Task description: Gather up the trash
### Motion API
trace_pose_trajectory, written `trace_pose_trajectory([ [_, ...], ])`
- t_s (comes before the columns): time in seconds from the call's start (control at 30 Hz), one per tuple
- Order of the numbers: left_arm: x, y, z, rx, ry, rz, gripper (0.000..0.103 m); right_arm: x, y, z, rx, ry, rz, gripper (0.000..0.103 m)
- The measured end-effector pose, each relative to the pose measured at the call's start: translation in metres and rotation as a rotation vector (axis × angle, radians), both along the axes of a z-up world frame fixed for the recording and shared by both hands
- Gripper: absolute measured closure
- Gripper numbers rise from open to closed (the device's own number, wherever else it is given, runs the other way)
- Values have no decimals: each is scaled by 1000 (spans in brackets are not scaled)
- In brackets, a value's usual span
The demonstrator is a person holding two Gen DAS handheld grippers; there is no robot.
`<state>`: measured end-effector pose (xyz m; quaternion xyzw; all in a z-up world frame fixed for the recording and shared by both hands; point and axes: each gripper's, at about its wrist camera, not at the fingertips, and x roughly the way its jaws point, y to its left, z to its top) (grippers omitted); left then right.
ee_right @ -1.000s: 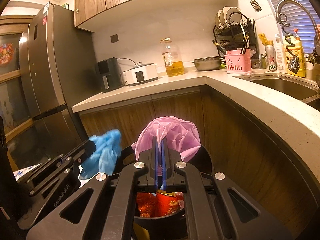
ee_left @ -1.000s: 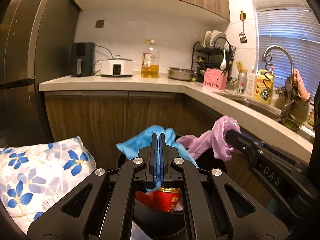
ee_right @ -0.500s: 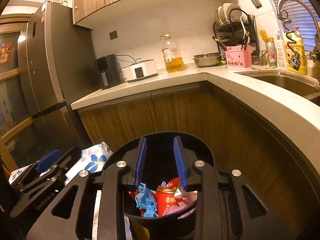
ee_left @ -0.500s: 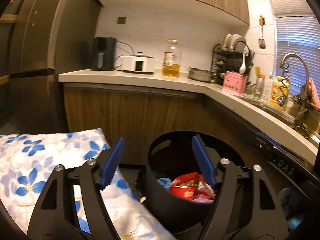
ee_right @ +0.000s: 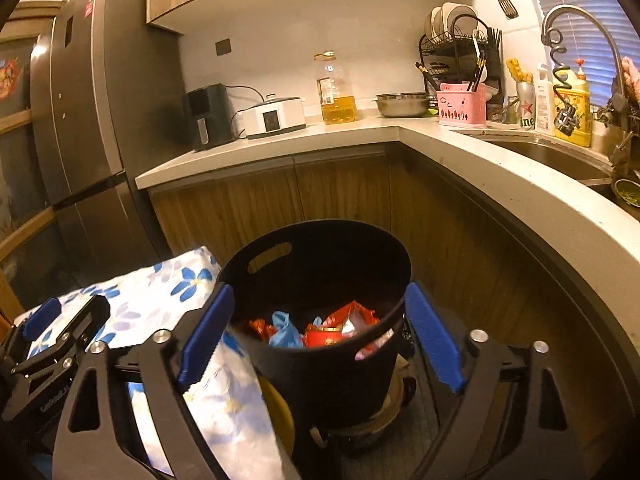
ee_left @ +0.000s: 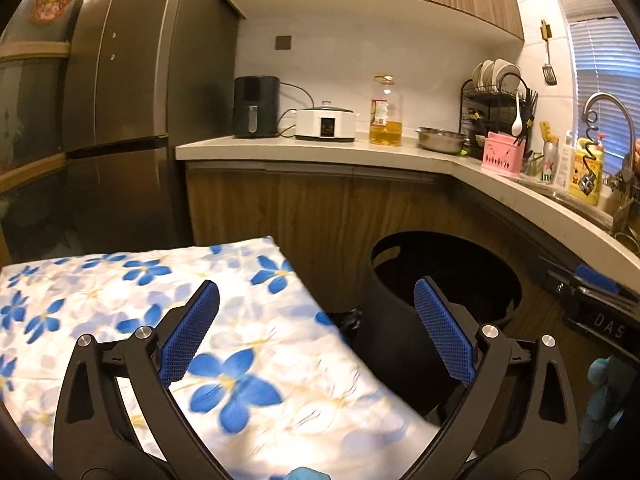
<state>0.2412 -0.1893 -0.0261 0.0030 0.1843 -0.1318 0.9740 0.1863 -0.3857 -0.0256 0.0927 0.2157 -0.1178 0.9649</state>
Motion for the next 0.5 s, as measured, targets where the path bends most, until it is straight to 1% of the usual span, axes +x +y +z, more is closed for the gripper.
trace_pose_trajectory([
  [0.07, -13, 10, 3, 10, 1, 8, 6, -7, 9, 2, -9, 7, 3, 15],
  [0.33, -58, 51, 11, 6, 7, 17, 6, -48, 44, 6, -42, 47, -27, 14],
  [0.5, -83, 66, 11, -1, 26, -3, 6, -79, 63, 12, -44, 18, -26, 14],
])
